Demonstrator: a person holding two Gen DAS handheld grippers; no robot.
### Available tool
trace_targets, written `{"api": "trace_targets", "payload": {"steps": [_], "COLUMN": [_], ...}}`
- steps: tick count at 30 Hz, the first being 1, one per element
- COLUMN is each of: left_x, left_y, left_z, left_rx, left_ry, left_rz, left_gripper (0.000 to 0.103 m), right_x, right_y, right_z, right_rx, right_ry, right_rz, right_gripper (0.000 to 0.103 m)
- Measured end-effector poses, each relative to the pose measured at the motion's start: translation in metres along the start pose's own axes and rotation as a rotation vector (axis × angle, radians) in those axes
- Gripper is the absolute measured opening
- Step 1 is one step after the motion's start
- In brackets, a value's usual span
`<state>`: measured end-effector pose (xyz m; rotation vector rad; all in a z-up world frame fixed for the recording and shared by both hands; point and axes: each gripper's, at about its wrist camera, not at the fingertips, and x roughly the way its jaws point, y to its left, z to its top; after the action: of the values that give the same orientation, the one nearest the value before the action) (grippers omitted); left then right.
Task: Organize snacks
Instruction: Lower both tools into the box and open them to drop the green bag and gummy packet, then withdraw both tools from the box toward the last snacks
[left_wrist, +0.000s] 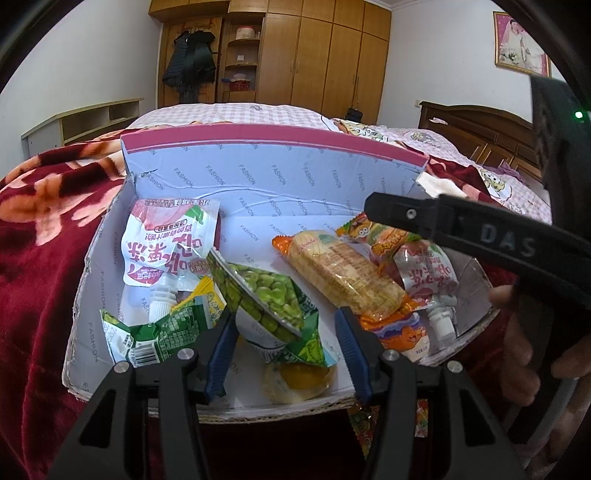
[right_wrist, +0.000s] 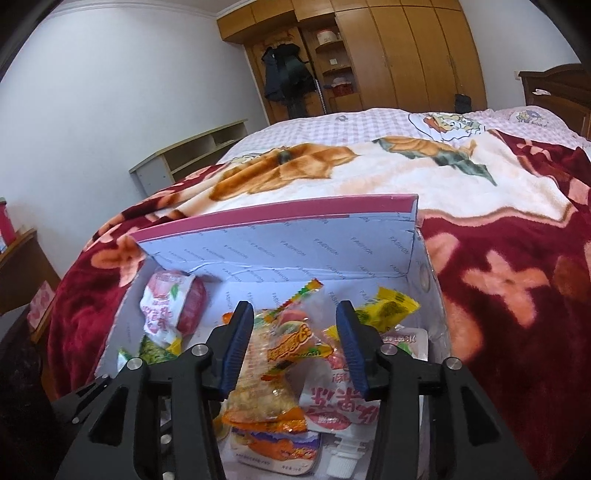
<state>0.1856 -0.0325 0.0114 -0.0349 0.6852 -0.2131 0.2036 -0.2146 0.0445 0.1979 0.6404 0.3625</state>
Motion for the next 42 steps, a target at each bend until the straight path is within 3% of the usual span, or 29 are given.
{"api": "trace_targets", "payload": {"steps": [7, 16, 24, 42], "left_x": [0.0, -0.013, -0.031, -0.079], "left_y": [0.0, -0.001, 0.005, -0.001], "left_z": [0.001, 0.0, -0.003, -0.024], "left_rx": [0.001, -0.006, -0.051, -0.05], "left_ry": [0.002, -0.009, -0.015, -0.045], "left_rz": [0.004, 0.013, -0.007, -0.023], "left_gripper": [0.057, 0.071, 0.071, 0.071], "right_x": [-0.022, -0.046, -0.064, -0.107], "right_y": [0.006, 0.01, 0.017, 0.021], "right_z": [-0.002, -0.011, -0.021, -0.062], "right_rx": [-0.013, 0.002, 0.004, 0.034], "right_ry": [-0.029, -0.053, -0.064, -0.068], "right_rz": [0.011, 0.021, 0.031, 0.022], "right_gripper": [0.052, 0.054, 0.055, 0.055]}}
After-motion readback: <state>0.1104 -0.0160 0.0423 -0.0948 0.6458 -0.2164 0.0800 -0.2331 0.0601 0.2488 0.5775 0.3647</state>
